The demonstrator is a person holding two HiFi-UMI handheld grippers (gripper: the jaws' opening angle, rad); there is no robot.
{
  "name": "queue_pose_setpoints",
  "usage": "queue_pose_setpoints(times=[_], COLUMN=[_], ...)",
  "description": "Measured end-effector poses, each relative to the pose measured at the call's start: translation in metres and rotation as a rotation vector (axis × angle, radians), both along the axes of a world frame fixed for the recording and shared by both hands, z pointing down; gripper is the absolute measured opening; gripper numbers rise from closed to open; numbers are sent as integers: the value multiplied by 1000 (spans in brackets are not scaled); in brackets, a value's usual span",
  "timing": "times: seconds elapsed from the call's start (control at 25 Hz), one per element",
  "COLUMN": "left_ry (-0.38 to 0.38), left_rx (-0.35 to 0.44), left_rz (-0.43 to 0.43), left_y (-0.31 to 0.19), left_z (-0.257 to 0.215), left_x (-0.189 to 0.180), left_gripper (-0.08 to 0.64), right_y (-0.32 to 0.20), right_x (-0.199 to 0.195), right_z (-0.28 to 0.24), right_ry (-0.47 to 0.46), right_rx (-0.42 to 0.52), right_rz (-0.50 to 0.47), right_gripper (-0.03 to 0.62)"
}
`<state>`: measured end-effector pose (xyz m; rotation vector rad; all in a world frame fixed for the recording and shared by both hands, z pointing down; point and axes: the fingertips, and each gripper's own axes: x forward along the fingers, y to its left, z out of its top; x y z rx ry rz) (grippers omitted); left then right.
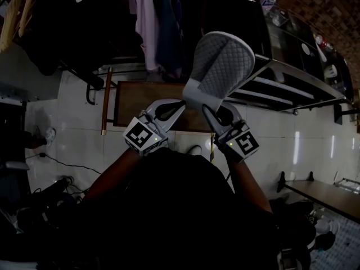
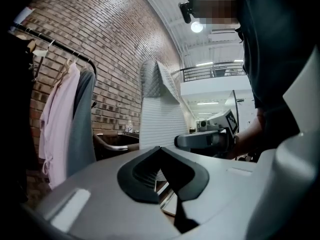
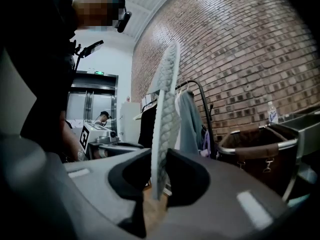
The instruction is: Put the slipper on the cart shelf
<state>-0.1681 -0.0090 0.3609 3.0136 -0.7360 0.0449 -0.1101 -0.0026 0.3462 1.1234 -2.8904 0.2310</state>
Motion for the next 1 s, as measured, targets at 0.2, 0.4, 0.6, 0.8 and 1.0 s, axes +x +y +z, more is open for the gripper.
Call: queue_pose_setpoints(times=[0.2,0.4,0.6,0.8,1.0], left_ry=[-22,39,16,3,3], left_rx=[-26,-44,-23,-24,-48], left_rz=[-14,-26,2,64,145], left_y=[2,0,2,3,2], left_z=[0,-1,0,4,8], left_x=[0,-4,0,8,24], left_gripper=[0,0,2,1,0], right_y=[1,0,-1,-1,5], right_x=[1,2,6,11,28], right_z=[3,5,12,18,26], right_ry=[-4,-4,-3,13,16], right_rx=[-9,-19,-41,-60,-73], right_rz=[8,15,27,77,165], right_gripper=[66,66,66,66,66])
